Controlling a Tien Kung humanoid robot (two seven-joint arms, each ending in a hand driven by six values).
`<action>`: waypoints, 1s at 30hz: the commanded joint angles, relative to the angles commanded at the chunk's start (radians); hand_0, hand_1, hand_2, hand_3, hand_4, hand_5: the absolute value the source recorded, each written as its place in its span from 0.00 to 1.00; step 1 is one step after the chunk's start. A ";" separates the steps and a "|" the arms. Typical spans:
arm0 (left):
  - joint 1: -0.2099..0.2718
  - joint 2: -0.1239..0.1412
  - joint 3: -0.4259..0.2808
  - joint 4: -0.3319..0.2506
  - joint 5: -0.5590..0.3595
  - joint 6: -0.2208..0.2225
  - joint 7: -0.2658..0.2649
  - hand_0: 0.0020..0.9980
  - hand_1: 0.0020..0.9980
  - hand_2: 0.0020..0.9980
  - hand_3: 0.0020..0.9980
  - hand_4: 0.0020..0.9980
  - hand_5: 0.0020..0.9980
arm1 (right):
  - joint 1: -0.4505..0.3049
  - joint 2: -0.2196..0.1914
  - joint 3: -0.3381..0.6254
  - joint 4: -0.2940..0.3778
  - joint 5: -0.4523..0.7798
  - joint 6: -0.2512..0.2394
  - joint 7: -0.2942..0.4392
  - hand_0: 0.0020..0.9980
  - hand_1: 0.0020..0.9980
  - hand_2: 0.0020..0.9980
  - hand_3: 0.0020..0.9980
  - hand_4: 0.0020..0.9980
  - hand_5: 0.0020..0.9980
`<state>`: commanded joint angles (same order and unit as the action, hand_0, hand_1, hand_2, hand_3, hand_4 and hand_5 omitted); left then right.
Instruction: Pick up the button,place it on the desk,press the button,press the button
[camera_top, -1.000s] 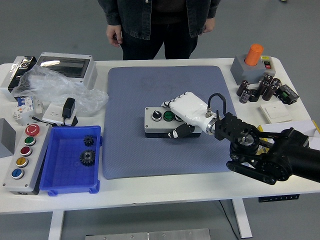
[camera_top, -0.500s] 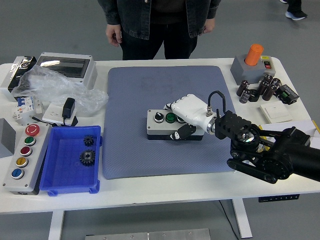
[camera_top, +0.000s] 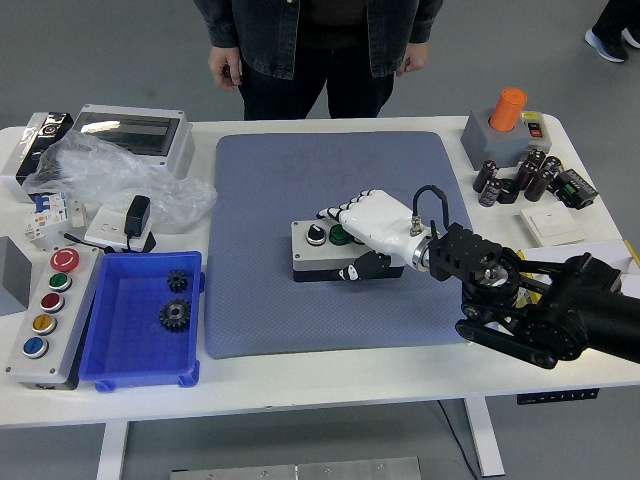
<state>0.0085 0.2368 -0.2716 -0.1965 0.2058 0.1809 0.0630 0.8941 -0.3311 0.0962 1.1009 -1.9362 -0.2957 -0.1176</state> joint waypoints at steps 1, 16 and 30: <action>0.001 0.000 0.004 0.001 -0.005 0.000 0.000 0.67 0.70 0.62 0.64 0.61 0.36 | 0.000 0.000 0.001 0.002 -0.001 0.001 0.000 0.72 0.70 0.73 0.89 0.87 0.25; 0.008 -0.006 0.026 0.003 -0.031 -0.001 -0.006 0.67 0.69 0.62 0.64 0.60 0.36 | -0.016 -0.129 0.124 0.248 0.012 0.103 -0.040 0.78 0.75 0.84 0.93 1.00 0.49; 0.016 -0.015 0.013 0.003 -0.021 -0.003 -0.007 0.67 0.69 0.61 0.64 0.60 0.36 | -0.259 -0.268 0.462 0.592 0.138 0.110 -0.175 0.79 0.76 0.84 0.98 1.00 0.60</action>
<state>0.0249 0.2218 -0.2585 -0.1937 0.1845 0.1775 0.0562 0.6355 -0.5987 0.5578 1.6926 -1.7979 -0.1855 -0.2927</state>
